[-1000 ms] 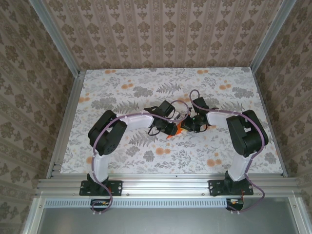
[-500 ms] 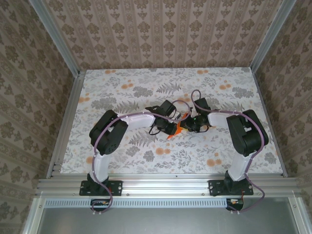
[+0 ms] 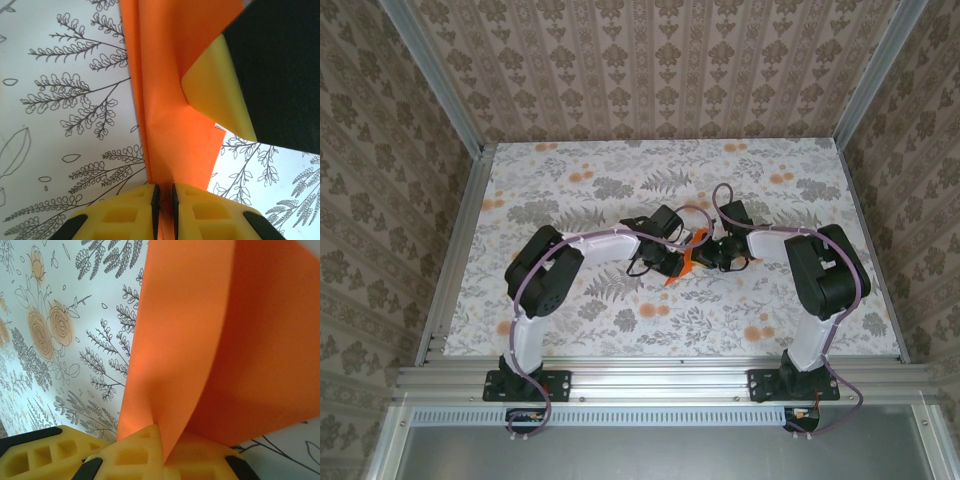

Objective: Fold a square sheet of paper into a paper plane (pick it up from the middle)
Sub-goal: Fold the wing for the fifth time at the center of the table.

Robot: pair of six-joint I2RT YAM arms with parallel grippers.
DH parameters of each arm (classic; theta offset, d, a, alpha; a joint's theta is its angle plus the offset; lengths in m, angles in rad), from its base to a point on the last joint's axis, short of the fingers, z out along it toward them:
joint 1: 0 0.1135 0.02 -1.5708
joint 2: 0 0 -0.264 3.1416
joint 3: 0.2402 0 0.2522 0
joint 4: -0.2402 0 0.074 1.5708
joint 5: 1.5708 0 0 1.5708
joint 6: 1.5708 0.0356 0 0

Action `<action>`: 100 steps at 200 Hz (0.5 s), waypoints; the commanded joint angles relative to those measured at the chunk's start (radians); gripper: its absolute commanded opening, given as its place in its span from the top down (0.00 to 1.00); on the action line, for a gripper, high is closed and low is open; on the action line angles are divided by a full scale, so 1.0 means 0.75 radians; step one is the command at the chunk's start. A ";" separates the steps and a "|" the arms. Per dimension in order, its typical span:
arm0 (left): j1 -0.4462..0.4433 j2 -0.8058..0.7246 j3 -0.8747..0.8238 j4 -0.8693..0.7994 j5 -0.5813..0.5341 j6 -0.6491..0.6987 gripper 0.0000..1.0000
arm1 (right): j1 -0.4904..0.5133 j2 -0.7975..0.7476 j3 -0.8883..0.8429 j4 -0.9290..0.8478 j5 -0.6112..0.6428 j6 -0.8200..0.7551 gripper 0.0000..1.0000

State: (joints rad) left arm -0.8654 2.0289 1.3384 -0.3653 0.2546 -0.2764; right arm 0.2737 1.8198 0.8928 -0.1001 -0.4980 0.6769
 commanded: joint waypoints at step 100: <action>0.006 0.025 -0.004 0.004 0.081 -0.183 0.83 | -0.009 0.159 -0.059 -0.128 0.307 -0.025 0.97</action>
State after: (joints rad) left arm -0.8551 2.0209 1.3258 -0.3458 0.2832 -0.3832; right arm 0.2726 1.8263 0.8978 -0.0967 -0.4980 0.6754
